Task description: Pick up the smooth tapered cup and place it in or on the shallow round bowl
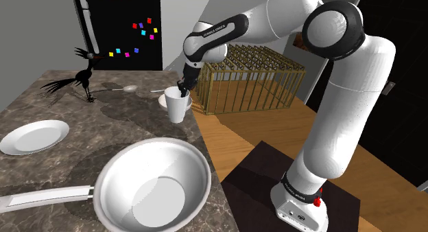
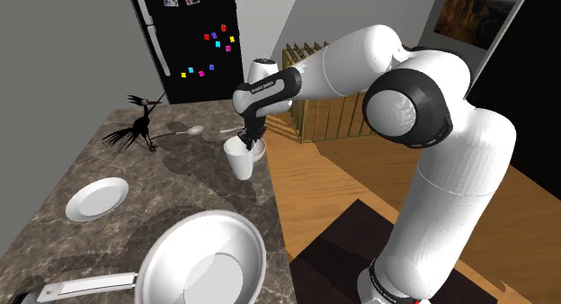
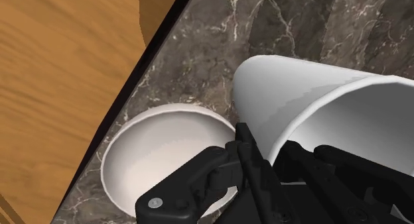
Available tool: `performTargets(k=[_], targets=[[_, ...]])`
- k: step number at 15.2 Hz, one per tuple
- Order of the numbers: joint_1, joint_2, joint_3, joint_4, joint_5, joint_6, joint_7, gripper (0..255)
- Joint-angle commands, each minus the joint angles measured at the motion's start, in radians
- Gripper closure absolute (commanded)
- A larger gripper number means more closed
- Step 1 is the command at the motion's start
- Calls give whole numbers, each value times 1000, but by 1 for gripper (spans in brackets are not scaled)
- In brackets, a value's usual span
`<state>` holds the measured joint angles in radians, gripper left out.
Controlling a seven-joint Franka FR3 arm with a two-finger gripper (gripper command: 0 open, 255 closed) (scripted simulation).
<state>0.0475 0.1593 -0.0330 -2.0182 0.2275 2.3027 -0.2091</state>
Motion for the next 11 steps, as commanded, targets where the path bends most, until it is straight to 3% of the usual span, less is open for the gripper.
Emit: performTargets(k=[1, 11], targets=[[1, -14, 0, 9, -5, -22, 8, 255], [0, -64, -4, 83, -26, -144, 36, 255]])
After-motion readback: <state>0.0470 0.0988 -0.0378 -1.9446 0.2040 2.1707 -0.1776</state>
